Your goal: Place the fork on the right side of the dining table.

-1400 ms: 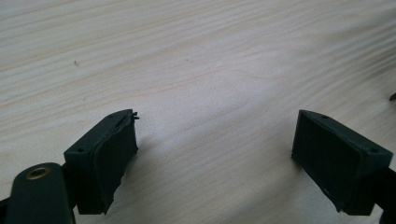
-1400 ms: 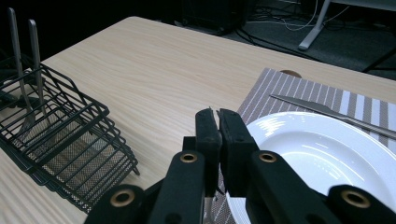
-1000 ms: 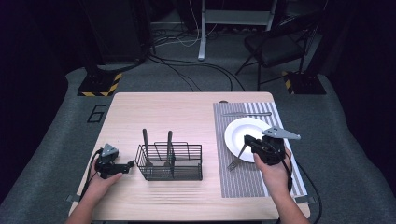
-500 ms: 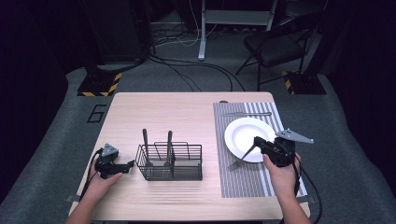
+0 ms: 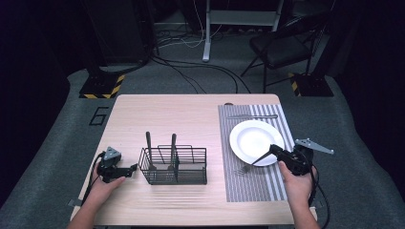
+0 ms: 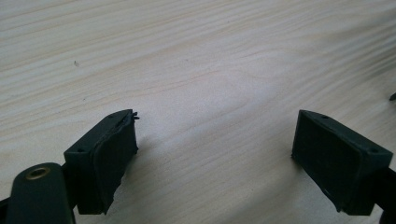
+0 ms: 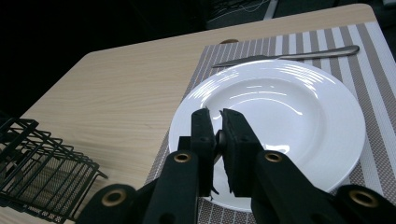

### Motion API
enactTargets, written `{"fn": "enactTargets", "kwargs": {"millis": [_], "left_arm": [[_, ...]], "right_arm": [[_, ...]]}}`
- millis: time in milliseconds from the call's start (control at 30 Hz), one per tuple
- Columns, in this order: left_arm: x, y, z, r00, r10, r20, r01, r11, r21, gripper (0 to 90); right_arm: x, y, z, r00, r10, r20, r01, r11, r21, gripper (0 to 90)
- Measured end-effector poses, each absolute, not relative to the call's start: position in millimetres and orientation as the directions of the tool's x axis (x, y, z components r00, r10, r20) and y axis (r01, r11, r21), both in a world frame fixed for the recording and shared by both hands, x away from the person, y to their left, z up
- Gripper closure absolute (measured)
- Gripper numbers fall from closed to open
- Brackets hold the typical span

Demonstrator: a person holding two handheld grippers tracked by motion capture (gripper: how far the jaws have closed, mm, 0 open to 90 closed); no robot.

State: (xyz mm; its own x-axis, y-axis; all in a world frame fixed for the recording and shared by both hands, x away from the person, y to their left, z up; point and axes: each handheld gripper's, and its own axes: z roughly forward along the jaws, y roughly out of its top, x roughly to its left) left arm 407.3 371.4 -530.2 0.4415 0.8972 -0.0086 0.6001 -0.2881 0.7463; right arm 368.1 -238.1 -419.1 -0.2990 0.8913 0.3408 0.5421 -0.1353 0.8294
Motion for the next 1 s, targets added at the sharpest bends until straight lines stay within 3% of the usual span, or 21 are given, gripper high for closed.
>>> {"fn": "enactTargets", "kwargs": {"millis": [1000], "left_arm": [[407.1, 371.3, -530.2, 0.44, 0.898, -0.008, 0.6, -0.287, 0.747, 13.8]], "right_arm": [[365.5, -283.1, -473.9, -0.155, 0.824, 0.546, 0.581, -0.371, 0.725, 77.9]]}}
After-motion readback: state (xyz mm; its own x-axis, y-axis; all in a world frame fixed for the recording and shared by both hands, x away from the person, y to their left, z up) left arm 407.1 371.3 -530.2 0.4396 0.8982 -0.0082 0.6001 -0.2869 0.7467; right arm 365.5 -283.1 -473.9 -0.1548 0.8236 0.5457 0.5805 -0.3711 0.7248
